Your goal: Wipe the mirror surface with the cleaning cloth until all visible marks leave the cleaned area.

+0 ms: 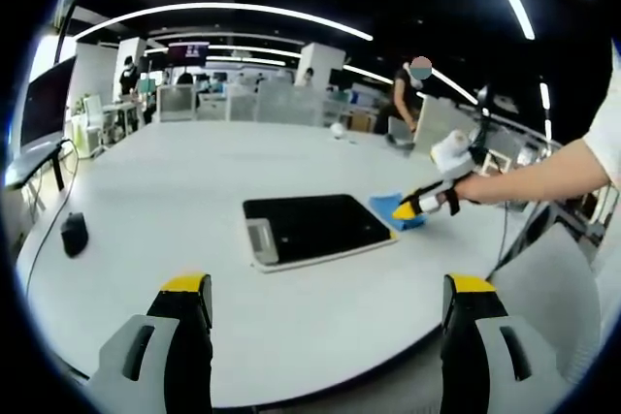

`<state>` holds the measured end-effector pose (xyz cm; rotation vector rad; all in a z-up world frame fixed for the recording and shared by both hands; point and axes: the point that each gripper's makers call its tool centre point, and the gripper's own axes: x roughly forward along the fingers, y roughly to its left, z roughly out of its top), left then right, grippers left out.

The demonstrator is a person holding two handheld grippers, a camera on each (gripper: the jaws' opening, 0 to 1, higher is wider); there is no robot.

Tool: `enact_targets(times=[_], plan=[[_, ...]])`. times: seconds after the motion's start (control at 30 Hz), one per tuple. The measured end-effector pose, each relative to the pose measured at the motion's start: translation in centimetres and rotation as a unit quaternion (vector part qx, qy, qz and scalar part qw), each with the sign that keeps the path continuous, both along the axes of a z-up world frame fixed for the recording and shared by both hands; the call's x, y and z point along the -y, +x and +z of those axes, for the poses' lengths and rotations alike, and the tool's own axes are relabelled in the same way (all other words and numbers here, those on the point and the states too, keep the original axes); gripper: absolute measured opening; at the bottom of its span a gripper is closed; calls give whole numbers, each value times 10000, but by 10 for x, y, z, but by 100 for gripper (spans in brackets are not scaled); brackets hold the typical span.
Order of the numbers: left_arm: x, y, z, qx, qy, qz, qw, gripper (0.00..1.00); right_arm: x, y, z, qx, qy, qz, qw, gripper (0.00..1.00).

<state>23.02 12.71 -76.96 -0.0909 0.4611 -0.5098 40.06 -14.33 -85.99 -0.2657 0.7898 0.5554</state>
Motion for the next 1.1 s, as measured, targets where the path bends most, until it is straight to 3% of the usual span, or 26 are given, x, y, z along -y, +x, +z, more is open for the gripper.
enact_targets(times=[0.23,0.7,1.1], plan=[[0,0,0,-3,2,-1,10000,99,1,1,-1,39,55,-15,10000,36],[0,0,0,-18,8,-4,10000,99,-5,-2,-1,72,24,178,9998,15],[0,0,-1,-29,7,-18,10000,99,-7,-2,-1,107,-38,195,9997,8]])
